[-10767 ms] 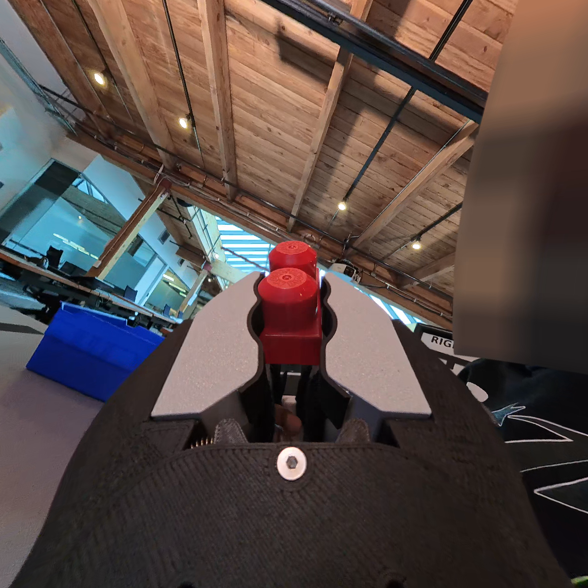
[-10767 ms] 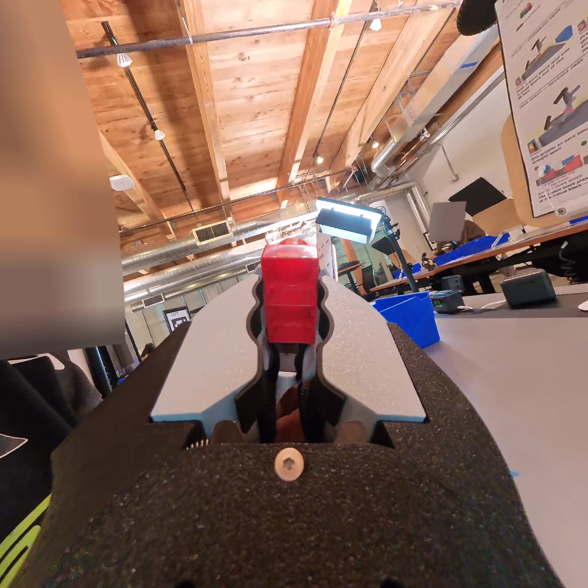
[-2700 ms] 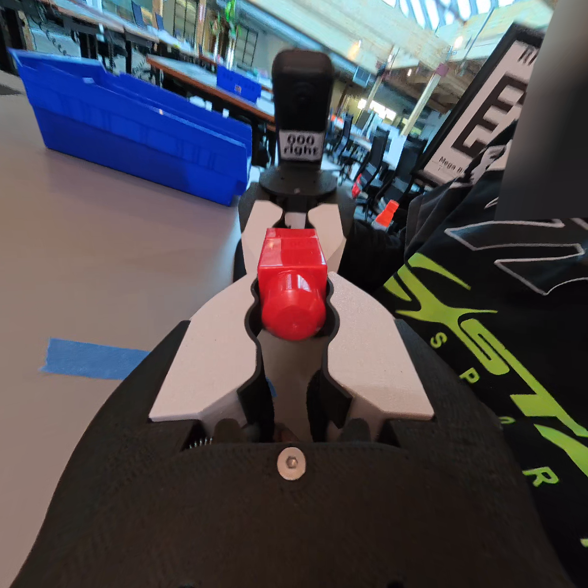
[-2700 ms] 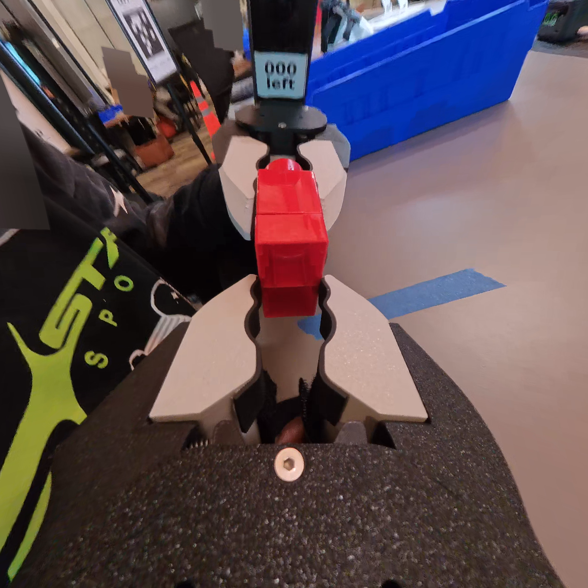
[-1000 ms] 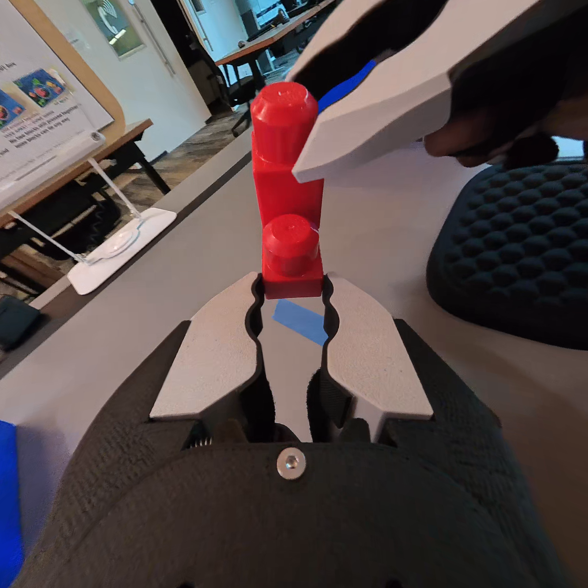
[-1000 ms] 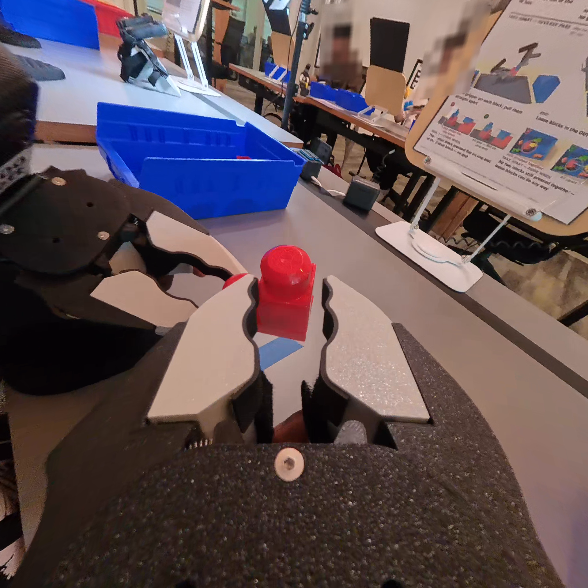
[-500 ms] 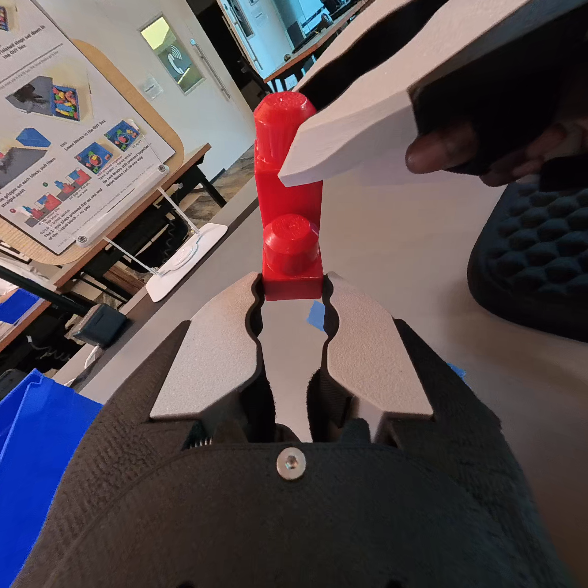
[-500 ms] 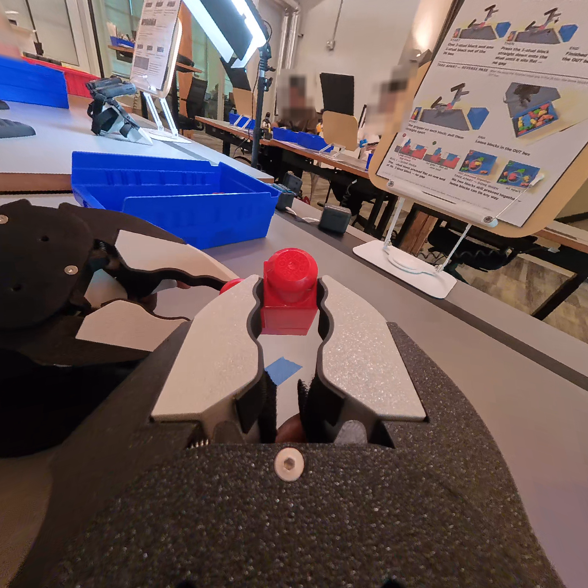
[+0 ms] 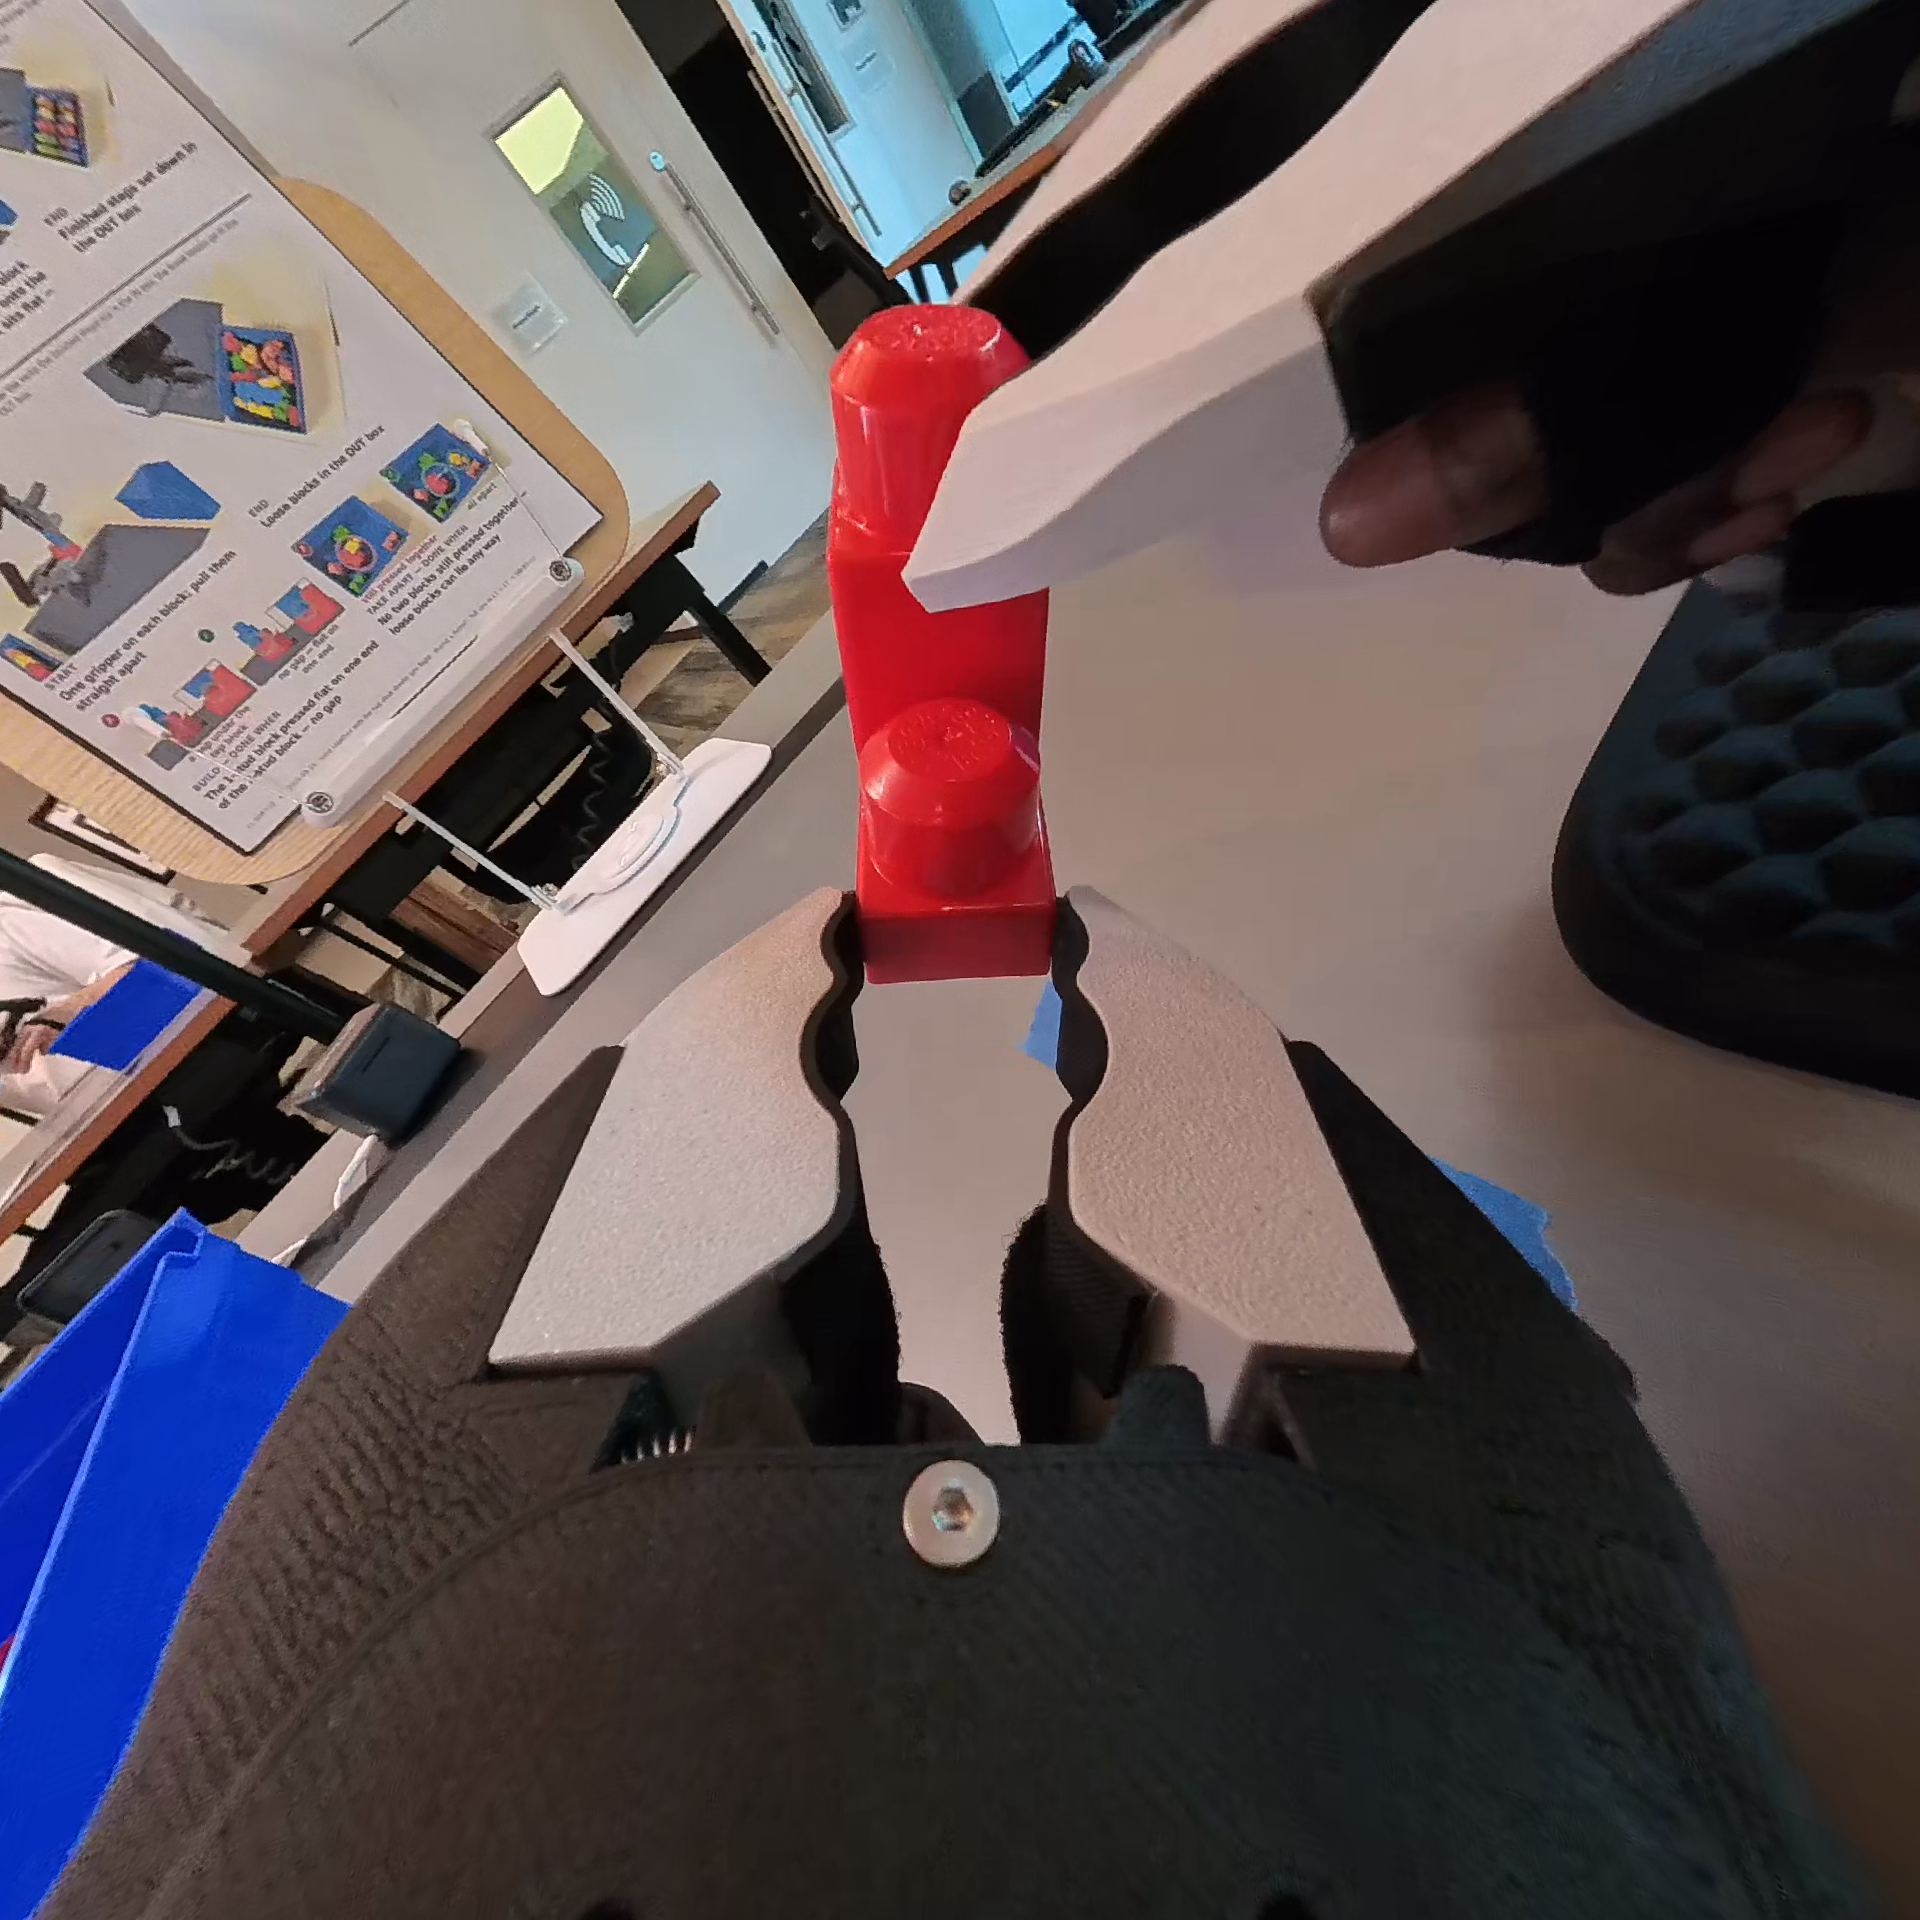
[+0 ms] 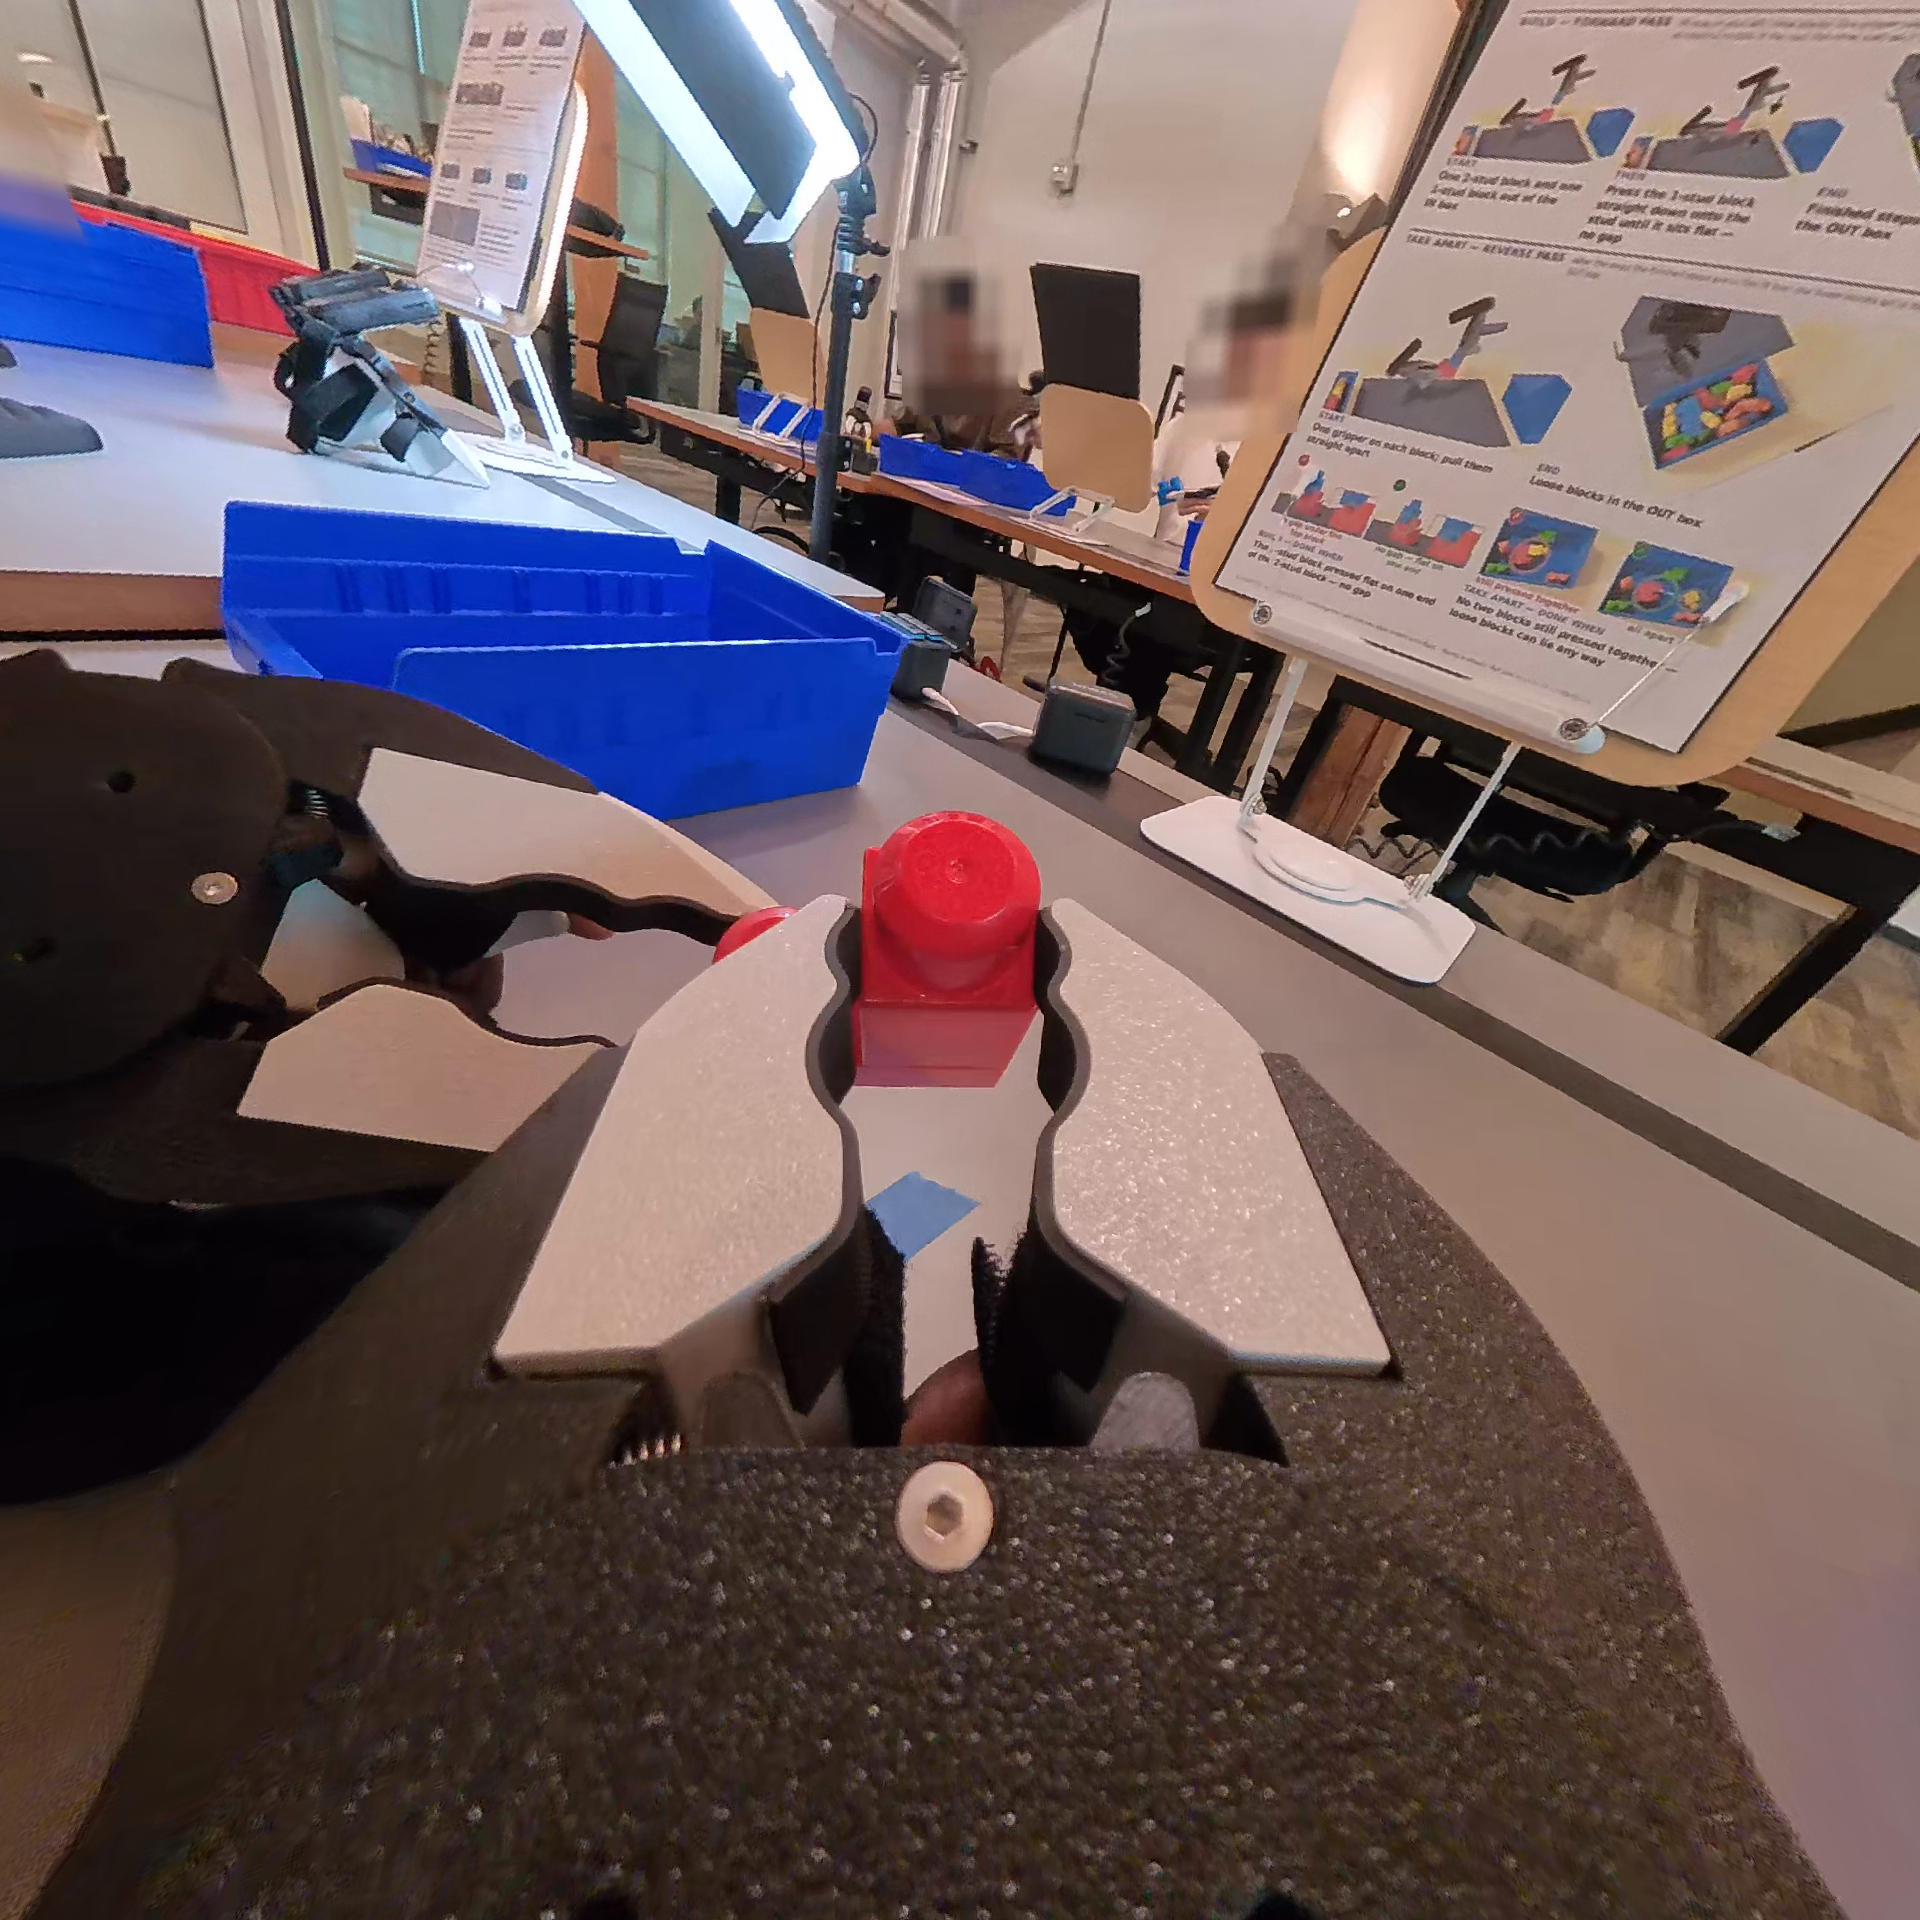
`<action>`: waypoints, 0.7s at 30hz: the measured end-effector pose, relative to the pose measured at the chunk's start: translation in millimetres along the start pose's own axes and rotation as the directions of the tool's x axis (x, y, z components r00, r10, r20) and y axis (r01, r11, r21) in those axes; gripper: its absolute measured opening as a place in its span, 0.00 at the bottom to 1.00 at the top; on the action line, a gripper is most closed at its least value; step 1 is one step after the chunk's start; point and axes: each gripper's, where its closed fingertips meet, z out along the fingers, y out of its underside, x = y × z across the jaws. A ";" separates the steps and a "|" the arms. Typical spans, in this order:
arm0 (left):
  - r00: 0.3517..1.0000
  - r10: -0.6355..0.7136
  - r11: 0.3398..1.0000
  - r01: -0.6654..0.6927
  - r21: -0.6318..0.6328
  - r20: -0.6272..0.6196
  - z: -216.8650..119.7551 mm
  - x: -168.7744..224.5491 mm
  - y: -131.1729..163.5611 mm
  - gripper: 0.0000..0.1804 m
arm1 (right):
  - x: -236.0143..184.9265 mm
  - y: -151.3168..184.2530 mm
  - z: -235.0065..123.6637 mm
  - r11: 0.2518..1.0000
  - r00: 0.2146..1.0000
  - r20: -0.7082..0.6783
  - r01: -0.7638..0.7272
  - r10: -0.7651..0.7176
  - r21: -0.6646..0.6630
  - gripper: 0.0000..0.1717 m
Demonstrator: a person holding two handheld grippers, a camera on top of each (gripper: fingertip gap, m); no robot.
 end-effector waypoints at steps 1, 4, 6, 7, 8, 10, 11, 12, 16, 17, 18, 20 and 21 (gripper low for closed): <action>1.000 0.006 1.000 -0.006 0.001 0.004 -0.1 -0.2 -0.2 0.19 | -0.1 -0.2 -0.3 1.000 1.000 0.002 0.007 -0.007 0.000 0.18; 1.000 0.014 1.000 -0.014 0.005 0.007 -0.3 -0.2 -0.8 0.19 | -0.4 -0.5 -1.2 1.000 1.000 0.009 0.024 -0.024 -0.002 0.18; 1.000 0.018 1.000 -0.018 0.011 0.008 -0.5 0.1 -1.8 0.19 | -0.3 -0.9 -2.0 1.000 0.999 0.018 0.029 -0.029 0.000 0.18; 1.000 0.023 1.000 -0.023 0.012 0.010 -0.7 0.1 -2.0 0.19 | -0.2 -0.9 -2.5 1.000 0.999 0.022 0.031 -0.031 0.000 0.18; 1.000 0.028 1.000 -0.028 0.014 0.012 -0.8 0.2 -2.4 0.19 | -0.2 -1.0 -2.9 1.000 0.999 0.025 0.030 -0.030 0.001 0.18; 0.999 0.035 0.999 -0.035 0.021 0.015 -1.3 0.0 -3.3 0.19 | -0.5 -1.8 -3.7 0.999 0.999 0.031 0.039 -0.039 0.009 0.18; 0.999 0.035 0.999 -0.035 0.022 0.014 -1.4 0.2 -3.5 0.19 | -0.7 -1.9 -4.2 0.999 0.998 0.034 0.044 -0.044 0.011 0.18; 0.999 0.037 0.999 -0.037 0.024 0.014 -1.5 0.3 -3.8 0.19 | -0.6 -1.9 -4.5 0.999 0.998 0.036 0.043 -0.043 0.011 0.18; 0.997 0.063 0.997 -0.064 0.036 0.034 -2.9 -0.9 -6.4 0.19 | -0.4 -3.6 -5.8 0.999 0.998 0.047 0.034 -0.036 0.028 0.18; 0.997 0.071 0.997 -0.072 0.040 0.041 -3.6 -1.4 -7.3 0.19 | -0.4 -4.3 -6.3 0.999 0.998 0.048 0.029 -0.030 0.034 0.18; 0.996 0.079 0.996 -0.081 0.043 0.051 -4.2 -2.1 -8.2 0.19 | -0.5 -5.1 -6.7 0.999 0.999 0.048 0.023 -0.025 0.041 0.18; 0.991 0.108 0.992 -0.113 0.050 0.085 -6.3 -4.8 -10.8 0.19 | -1.4 -8.5 -8.0 0.997 0.998 0.048 0.028 -0.031 0.073 0.18; 0.986 0.128 0.989 -0.134 0.056 0.106 -7.8 -6.2 -13.0 0.20 | -1.9 -10.9 -9.2 0.995 0.998 0.049 0.031 -0.036 0.097 0.18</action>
